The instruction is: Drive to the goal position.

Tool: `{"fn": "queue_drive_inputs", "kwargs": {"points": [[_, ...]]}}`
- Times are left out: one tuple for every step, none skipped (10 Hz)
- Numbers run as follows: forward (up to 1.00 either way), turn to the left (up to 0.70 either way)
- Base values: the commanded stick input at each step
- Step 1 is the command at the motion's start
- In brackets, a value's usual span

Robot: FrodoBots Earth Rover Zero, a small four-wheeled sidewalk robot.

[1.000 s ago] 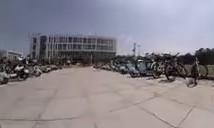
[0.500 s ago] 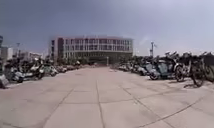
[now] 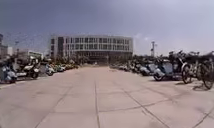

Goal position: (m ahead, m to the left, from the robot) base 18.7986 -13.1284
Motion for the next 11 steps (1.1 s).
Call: {"fn": "queue_drive_inputs", "kwargs": {"points": [[0.70, 0.00], [0.70, 0.00], [0.70, 0.00], [0.70, 0.00], [0.70, 0.00], [0.70, 0.00], [0.70, 0.00], [0.70, 0.00], [0.70, 0.00], [0.70, 0.00], [0.70, 0.00]]}}
